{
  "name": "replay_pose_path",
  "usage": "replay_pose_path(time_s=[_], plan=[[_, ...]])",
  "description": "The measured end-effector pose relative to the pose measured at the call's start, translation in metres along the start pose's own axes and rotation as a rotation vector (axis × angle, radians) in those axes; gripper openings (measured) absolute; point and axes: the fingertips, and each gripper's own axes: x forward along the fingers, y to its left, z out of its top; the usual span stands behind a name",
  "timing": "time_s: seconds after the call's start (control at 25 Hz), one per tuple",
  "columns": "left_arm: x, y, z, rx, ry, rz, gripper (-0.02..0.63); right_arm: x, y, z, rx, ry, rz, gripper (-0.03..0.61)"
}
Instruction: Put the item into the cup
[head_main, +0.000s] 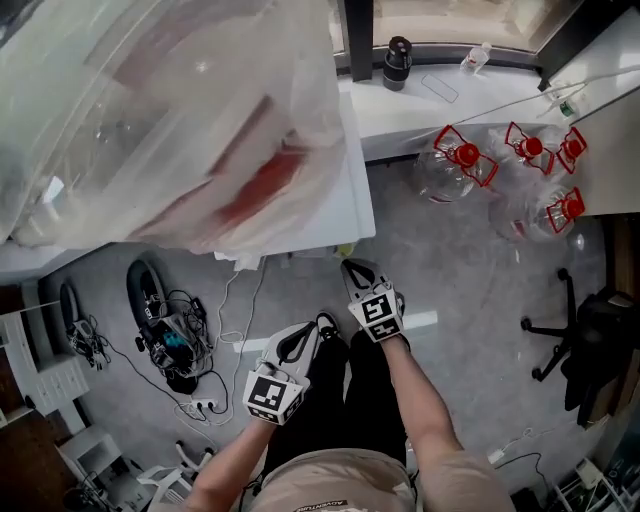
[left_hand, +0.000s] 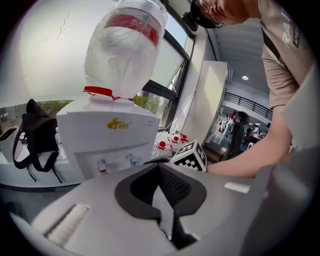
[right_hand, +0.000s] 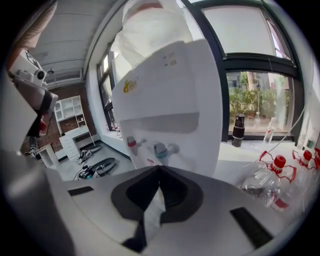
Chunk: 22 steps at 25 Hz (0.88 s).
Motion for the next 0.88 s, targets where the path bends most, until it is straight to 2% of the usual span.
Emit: replay_pose_path(time_s=[0.12,0.32,0.88], plan=[[0.004,0.004,-0.005,-0.021,0.013,0.007,0.008,0.02,-0.008,-0.011,-0.022,0.035,0.002,0.012],[0.004,0.006,-0.018,0.0,0.041,-0.017,0.008,0.043,-0.014,-0.022,-0.06,0.05,-0.008,0.012],[0.001,0.022,-0.045,-0.029,0.104,-0.018,0.008,0.081,-0.027,-0.052,0.011,0.084,-0.036,0.012]])
